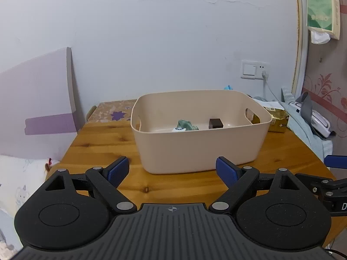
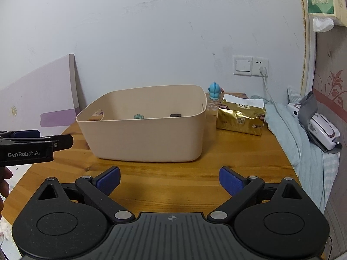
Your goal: Organize objects
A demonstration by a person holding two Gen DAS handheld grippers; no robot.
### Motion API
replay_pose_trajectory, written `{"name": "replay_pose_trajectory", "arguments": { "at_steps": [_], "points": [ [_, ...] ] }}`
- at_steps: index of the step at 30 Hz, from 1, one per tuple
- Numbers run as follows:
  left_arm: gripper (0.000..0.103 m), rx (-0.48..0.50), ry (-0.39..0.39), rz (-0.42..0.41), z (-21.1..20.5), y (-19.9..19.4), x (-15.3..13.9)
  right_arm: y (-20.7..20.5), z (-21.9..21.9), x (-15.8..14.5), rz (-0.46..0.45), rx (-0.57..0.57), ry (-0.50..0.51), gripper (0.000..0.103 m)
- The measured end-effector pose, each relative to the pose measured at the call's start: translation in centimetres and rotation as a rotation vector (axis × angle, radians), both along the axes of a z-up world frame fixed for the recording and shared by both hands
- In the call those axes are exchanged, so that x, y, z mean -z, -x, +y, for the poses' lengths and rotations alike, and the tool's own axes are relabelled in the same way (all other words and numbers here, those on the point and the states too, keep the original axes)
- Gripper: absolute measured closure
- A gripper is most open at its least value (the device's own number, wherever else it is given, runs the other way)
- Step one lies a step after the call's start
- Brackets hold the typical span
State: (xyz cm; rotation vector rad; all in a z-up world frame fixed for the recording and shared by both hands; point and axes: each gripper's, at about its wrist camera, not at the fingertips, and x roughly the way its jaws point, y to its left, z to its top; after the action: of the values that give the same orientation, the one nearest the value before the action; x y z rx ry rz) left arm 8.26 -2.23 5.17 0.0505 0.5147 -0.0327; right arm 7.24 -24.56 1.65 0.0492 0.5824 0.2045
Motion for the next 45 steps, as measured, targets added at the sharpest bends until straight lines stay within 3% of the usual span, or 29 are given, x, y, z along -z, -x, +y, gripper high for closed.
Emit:
{"name": "replay_pose_trajectory", "arguments": {
  "at_steps": [6, 24, 31, 45],
  "points": [
    [0.014, -0.029, -0.008, -0.021, 0.3, 1.8, 0.4, 1.0, 0.3, -0.3, -0.015, -0.003, 0.001, 0.002],
    [0.014, -0.042, 0.017, 0.021, 2.3, 5.6, 1.7, 4.3, 0.4, -0.1, -0.020, -0.010, 0.060, 0.001],
    [0.013, -0.024, 0.036, 0.067, 2.3, 6.1, 2.3, 5.0, 0.5, 0.0, -0.008, -0.020, 0.045, 0.001],
    [0.012, 0.016, 0.017, 0.080, 1.2, 6.4, 2.3, 5.4, 0.0, 0.4, 0.007, -0.008, 0.051, 0.001]
  ]
}}
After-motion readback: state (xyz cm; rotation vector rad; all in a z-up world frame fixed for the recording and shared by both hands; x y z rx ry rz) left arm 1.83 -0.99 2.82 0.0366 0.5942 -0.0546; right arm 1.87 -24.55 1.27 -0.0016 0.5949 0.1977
